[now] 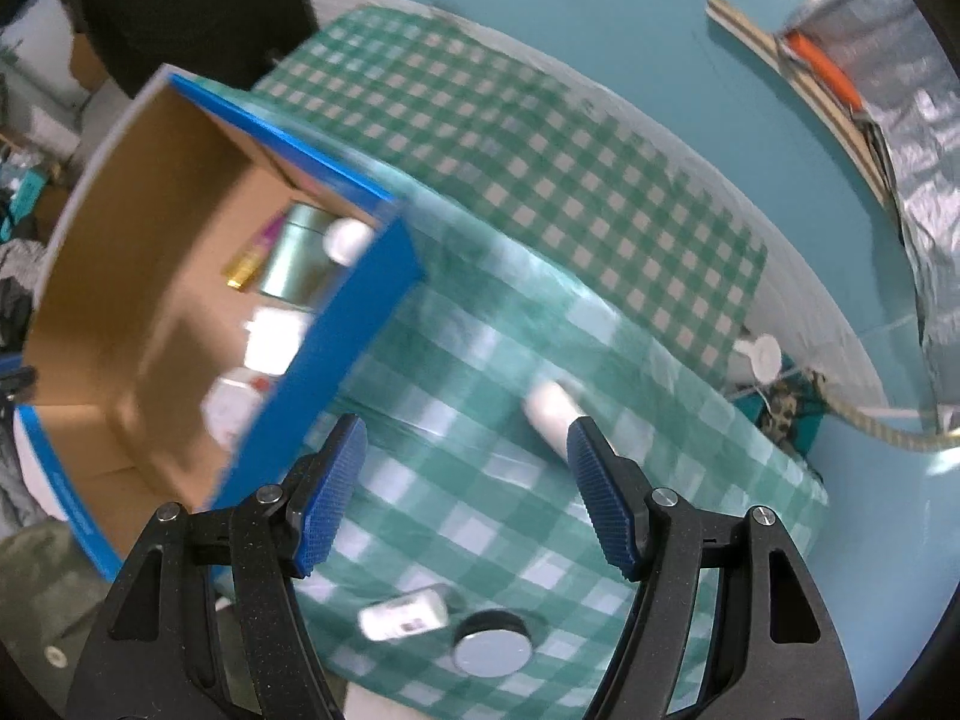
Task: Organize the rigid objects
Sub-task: 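Move the right tool to the white oblong case and grasp it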
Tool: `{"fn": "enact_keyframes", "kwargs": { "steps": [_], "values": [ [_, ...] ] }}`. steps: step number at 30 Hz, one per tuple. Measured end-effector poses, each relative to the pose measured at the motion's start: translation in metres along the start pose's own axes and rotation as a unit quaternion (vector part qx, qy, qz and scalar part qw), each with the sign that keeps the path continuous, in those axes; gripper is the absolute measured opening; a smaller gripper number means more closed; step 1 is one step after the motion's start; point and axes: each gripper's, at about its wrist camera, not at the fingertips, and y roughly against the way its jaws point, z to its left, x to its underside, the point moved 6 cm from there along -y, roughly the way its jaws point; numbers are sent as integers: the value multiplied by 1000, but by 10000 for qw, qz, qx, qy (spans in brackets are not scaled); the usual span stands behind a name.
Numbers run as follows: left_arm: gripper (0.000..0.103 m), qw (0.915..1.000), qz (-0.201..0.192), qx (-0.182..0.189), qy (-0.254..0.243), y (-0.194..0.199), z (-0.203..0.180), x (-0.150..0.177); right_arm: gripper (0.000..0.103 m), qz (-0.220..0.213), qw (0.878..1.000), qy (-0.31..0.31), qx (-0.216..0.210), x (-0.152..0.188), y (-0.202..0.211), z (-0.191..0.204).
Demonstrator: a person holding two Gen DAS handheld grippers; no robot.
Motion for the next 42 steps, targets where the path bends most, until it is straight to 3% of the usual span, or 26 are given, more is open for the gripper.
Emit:
{"fn": "enact_keyframes", "kwargs": {
  "steps": [8, 22, 31, 40, 42],
  "values": [
    [9, 10000, 6, -46, 33, -1, 0, 2, 71, 213, 9997, 87, 102, 11, -33, -28],
    [9, 9998, -3, -115, 131, 1, -1, 3, 71, 571, 9916, 926, 701, 21, -83, -40],
    [9, 9997, 0, -155, 212, 2, -2, 4, 71, 606, 9924, 773, 743, 17, -100, -50],
    [9, 9996, -4, -158, 237, 3, -2, 4, 28, 539, 9966, 415, 471, 21, -104, -50],
    [9, 9996, -6, -154, 235, 2, -1, 4, 25, 513, 9975, 281, 399, 22, -102, -50]
  ]
}}
